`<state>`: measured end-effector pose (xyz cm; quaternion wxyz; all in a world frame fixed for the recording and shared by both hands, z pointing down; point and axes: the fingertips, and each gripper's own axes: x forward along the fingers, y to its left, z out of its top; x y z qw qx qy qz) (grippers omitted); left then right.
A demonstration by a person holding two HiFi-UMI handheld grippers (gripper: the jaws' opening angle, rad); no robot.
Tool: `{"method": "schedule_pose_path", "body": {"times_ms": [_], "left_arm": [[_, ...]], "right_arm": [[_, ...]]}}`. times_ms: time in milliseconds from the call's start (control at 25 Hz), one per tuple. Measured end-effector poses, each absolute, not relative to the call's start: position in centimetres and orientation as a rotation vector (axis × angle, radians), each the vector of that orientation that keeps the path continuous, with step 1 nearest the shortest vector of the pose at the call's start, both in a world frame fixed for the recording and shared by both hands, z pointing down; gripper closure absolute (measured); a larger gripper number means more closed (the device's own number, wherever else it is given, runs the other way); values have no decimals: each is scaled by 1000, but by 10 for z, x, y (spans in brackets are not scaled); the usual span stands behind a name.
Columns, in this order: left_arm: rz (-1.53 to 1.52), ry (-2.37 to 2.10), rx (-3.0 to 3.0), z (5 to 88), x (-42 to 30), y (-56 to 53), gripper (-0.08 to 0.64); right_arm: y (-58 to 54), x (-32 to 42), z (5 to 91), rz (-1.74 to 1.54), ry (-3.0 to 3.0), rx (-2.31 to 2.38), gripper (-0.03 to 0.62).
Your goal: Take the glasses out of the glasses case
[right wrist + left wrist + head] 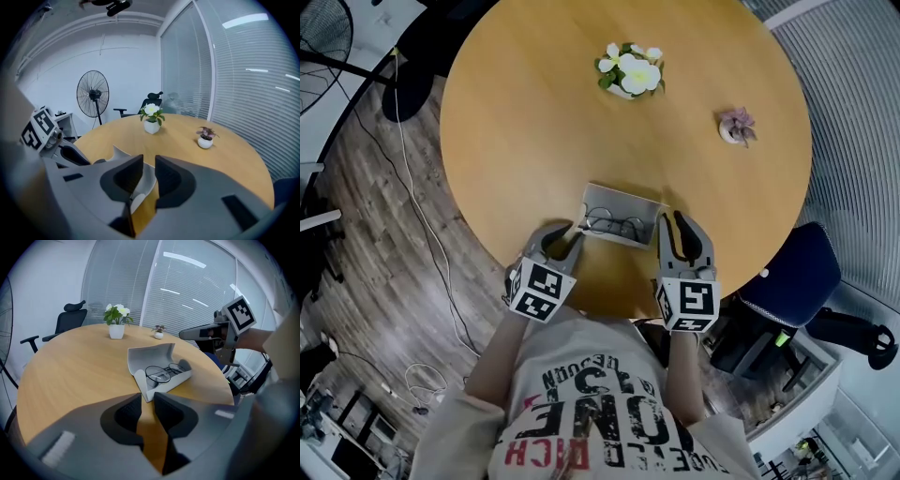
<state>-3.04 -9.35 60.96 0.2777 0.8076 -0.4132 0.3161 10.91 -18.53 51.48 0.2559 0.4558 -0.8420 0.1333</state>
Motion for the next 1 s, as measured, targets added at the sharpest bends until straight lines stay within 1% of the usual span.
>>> {"method": "schedule_pose_path", "body": {"times_ms": [120, 320, 480, 600, 1000], "left_arm": [[875, -1142, 2202, 603, -32, -93, 485], [761, -1210, 2207, 582, -38, -92, 508], [679, -1287, 2242, 554, -44, -95, 538], [634, -1321, 2270, 539, -47, -93, 547], [561, -1394, 2299, 495, -57, -73, 548]], "right_arm": [[-173, 116, 505, 411, -2317, 1280, 526], [-151, 121, 484, 512, -2372, 1355, 558], [-133, 119, 469, 549, -2412, 1387, 564], [-121, 115, 460, 574, -2441, 1411, 565], [-98, 118, 438, 619, -2504, 1485, 565]]}}
